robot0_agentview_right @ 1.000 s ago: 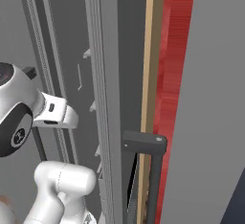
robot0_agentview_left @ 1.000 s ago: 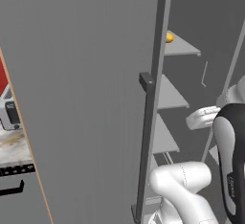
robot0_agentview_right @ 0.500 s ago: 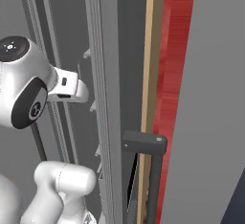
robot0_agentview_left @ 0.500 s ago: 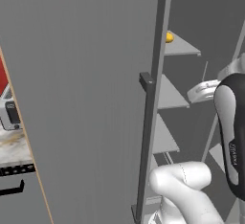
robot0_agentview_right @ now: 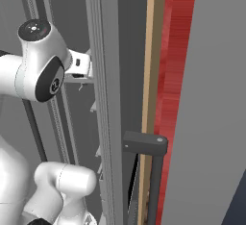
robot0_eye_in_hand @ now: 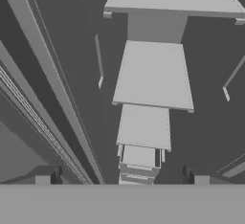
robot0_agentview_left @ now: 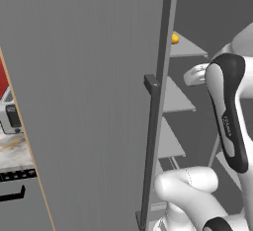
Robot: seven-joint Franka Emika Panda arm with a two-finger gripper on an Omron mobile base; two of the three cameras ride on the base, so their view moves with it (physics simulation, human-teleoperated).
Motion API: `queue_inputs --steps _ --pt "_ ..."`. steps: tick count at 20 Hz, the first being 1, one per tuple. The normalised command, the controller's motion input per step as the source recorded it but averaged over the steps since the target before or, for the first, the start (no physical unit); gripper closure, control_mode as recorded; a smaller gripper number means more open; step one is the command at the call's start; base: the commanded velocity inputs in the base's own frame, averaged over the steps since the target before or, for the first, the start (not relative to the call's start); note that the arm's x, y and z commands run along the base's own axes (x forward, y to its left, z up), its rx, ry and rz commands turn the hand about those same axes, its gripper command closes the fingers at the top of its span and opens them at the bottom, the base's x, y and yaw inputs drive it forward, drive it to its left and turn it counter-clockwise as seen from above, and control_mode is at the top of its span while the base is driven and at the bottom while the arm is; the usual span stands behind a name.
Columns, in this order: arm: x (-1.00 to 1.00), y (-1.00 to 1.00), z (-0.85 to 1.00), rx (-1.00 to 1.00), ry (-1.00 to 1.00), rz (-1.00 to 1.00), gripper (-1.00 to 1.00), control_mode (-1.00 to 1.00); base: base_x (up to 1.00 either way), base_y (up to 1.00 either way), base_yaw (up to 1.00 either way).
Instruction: Take the sweet potato, lemon, and tangerine from the freezer and place them in the bowl on the counter.
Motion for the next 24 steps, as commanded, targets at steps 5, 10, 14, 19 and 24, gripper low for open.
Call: queue_inputs --steps 5,10,14,19,24 --pt "0.58 -0.2 0.06 0.0 0.0 0.0 -1.0 -1.0 0.0 0.0 0.0" --pt "0.45 -0.18 0.15 0.0 -0.04 0.0 -1.0 -1.0 0.0 0.0 0.0" --pt "0.35 -0.04 0.15 0.0 -0.1 0.0 -1.0 -1.0 0.0 0.0 0.0" --pt "0.5 0.0 0.14 0.0 -0.13 0.0 -1.0 -1.0 0.0 0.0 0.0" --pt "0.52 -0.07 0.08 0.03 -0.15 0.0 -1.0 -1.0 0.0 0.0 0.0"
